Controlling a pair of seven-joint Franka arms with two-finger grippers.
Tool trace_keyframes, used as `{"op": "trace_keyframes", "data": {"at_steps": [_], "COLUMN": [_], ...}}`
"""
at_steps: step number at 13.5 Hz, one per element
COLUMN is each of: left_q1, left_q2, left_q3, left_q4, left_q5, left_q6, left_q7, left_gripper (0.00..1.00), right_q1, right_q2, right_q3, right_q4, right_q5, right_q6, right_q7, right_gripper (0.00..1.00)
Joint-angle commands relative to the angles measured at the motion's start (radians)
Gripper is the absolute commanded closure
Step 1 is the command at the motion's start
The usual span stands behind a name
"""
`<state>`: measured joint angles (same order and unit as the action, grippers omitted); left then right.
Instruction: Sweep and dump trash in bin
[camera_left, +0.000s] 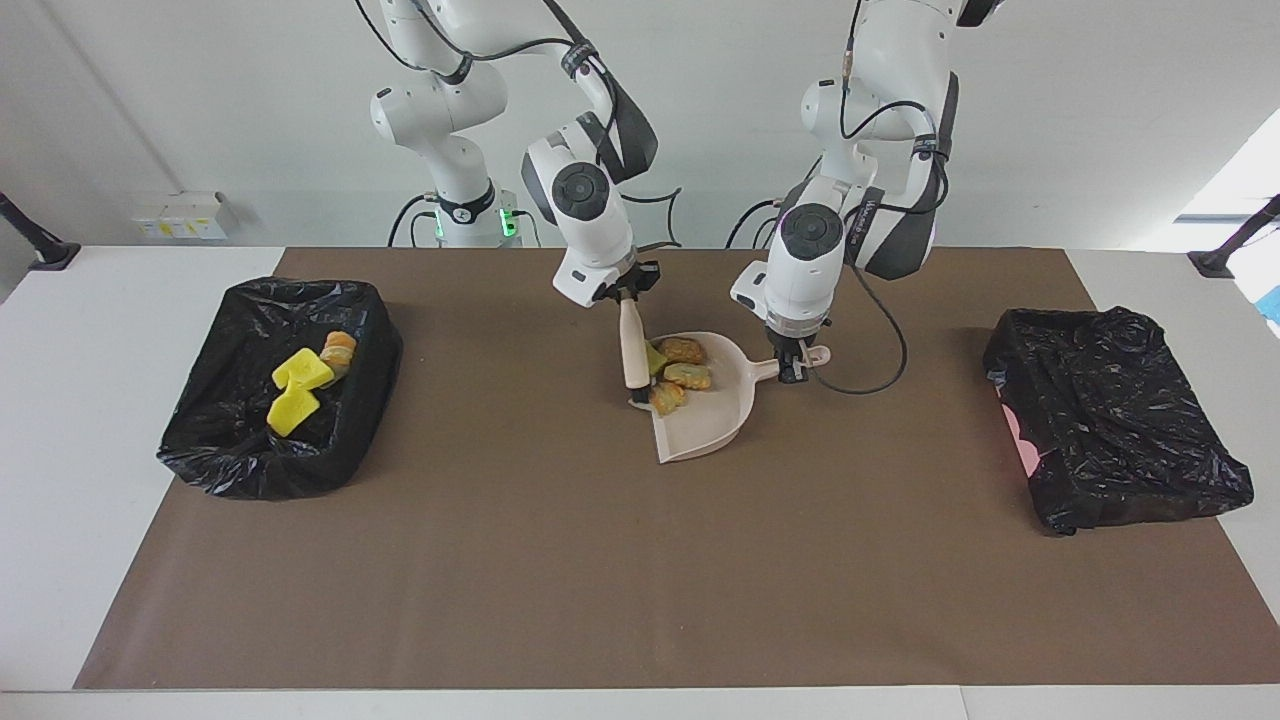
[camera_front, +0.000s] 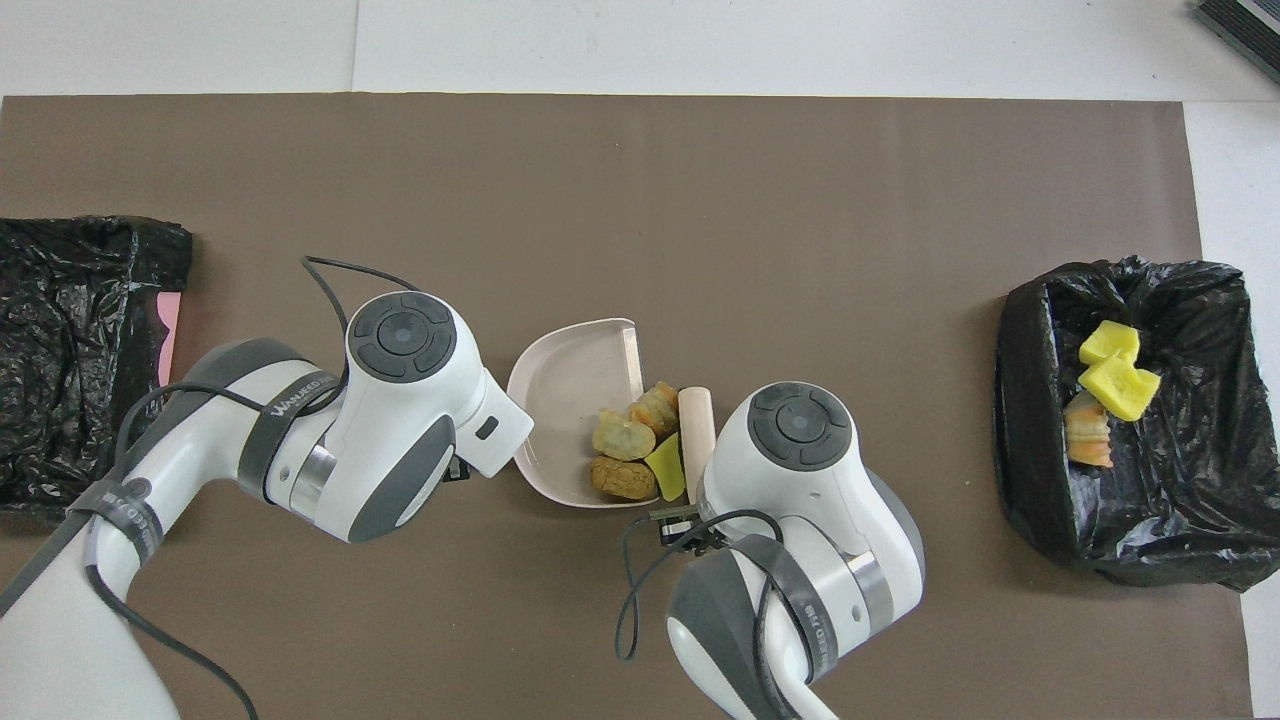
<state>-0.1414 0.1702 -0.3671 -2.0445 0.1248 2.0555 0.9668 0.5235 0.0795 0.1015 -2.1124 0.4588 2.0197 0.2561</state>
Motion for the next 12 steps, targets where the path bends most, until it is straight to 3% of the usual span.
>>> {"op": "trace_keyframes", "data": {"at_steps": [1,6,9,12], "left_q1": [0.005,0.095,0.144,0.158], "left_q2": [-0.031,-0.021,-0.020,-0.012], "left_q3": [0.010,0.013,0.014,0.016], "left_q4": [-0.052,-0.039,-0.039,0.001], "left_q5": [-0.062,-0.210,-0.306,-0.309], "left_q6": [0.034,0.029,0.029,0.019], "left_q7": [0.082,0.216,0.300,0.300], "left_gripper": [1.00,1.00,1.00,1.00], "right_q1": [0.000,-0.094,-0.129,-0.154], "right_q2": [0.058,0.057,0.051,0.042], "right_q3": [0.006,-0.005,-0.014,-0.014], "right_q4": [0.125,0.291,0.351,0.351], "right_q5": [0.073,0.031,-0.015,-0.104], "right_q6": [-0.044,-0.258,-0.327,-0.372], "right_q7": [-0.040,-0.035,0.008,0.009], "right_gripper": [1.00,1.00,1.00,1.00]}}
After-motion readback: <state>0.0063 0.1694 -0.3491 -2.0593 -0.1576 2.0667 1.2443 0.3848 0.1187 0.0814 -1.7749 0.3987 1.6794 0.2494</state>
